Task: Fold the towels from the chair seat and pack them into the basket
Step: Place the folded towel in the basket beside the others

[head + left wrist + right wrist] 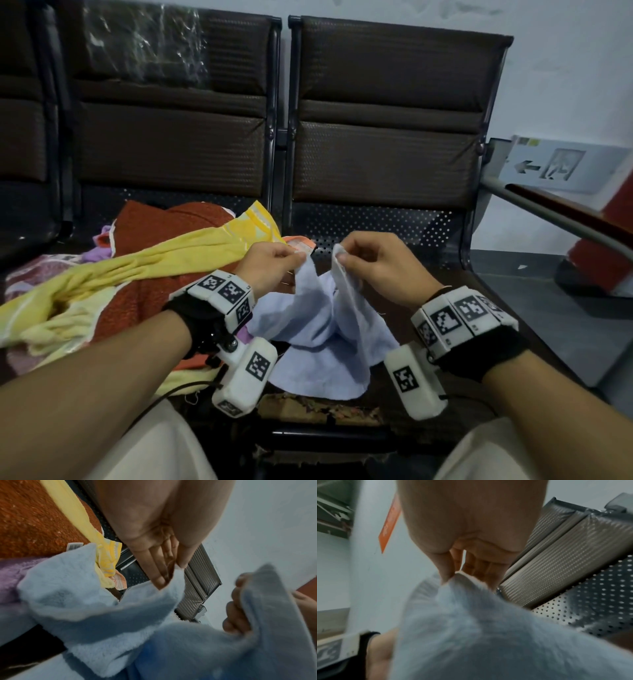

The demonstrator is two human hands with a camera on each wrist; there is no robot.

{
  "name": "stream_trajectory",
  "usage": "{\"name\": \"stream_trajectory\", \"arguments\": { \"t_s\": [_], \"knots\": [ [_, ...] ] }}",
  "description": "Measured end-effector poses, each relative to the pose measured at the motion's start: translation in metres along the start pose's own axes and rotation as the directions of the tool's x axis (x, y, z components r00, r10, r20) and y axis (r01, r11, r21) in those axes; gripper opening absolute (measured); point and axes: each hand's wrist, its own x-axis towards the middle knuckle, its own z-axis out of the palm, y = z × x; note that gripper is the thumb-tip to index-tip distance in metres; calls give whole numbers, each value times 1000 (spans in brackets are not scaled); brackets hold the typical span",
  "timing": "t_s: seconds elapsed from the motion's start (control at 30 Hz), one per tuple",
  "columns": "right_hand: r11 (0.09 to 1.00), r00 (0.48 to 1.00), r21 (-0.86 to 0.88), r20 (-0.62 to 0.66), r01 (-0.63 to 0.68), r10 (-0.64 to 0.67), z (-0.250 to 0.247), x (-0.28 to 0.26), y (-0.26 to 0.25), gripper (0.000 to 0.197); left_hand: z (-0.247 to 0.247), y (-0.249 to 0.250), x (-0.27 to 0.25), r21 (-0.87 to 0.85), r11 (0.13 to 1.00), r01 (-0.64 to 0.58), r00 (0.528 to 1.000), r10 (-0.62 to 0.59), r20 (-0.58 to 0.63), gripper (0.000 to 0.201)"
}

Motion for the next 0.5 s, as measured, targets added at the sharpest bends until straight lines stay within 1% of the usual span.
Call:
{"name": "stream_trajectory", "arguments": {
  "t_s": [0.03,0.1,0.17,0.27,0.43,0.5],
  "knots": [
    [1000,999,-8,-29,-27,27,3,0,1,12,3,1,-2,-23,1000,3,1000,-2,23,13],
    [989,993,-106,-50,-107,102,8,1,7,7,9,4,-5,-52,999,11,998,-8,58,11],
    [975,986,-148,-41,-166,162,12,2,12,11,14,5,-7,-56,998,15,997,-10,82,9],
    [979,985,-112,-52,-171,166,13,4,15,15,17,7,-9,-72,997,19,993,-10,121,10],
    [977,980,-94,-72,-192,186,13,5,18,14,17,6,-8,-112,993,31,986,-12,169,16],
    [974,977,-94,-77,-208,201,13,5,19,15,16,5,-9,-125,991,41,974,-11,227,25]
  ]
}}
